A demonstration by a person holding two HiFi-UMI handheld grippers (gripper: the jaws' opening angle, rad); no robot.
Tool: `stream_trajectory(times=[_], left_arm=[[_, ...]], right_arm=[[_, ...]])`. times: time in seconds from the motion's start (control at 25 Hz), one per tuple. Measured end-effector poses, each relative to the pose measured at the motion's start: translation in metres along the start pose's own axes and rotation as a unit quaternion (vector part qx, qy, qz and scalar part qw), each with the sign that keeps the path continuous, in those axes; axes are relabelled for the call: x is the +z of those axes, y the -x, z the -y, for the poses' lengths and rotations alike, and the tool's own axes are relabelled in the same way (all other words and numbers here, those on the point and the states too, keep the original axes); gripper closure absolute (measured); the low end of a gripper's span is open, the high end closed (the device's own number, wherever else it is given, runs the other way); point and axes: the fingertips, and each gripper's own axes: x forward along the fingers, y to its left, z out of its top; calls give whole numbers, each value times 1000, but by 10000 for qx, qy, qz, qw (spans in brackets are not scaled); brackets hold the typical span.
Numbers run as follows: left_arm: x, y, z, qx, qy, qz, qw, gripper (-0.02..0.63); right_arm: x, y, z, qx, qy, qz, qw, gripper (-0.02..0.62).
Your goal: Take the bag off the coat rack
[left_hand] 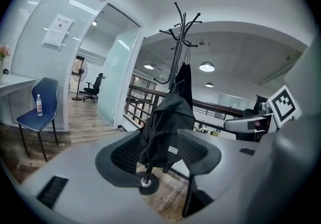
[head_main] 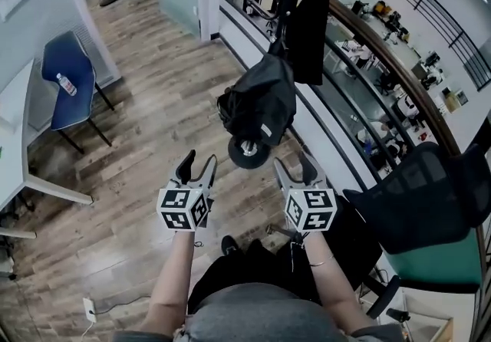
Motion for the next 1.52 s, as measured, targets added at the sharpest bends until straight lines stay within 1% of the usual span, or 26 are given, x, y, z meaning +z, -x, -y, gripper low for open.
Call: stream_trajectory(times=[0.24,0.4,0.8,1.08,1.28,1.52], left_arm=[[-6,-23,4,-132,-94,-55,9999,385],[0,-35,3,-213,-205,-107,9995,376],[6,-91,-5,-249,-390,-324,9984,364],[-2,-129,-1,-338,-528,-569,9964,356],[-13,-156,0,-375,-709,-813,9935,351],[-21,-187,-1,-453,-717,-978,9916,347]], right_arm=[[-6,-13,18,-197,-38,-87,9998,330],[-3,-28,23,-248,-105,-94,9996,330],[-2,-78,48,-183,-127,-266,9994,325],[-6,-109,63,-110,-190,-409,9989,310],[-14,-129,72,-58,-221,-563,9982,304],[-26,-147,81,31,-334,-714,9969,302]])
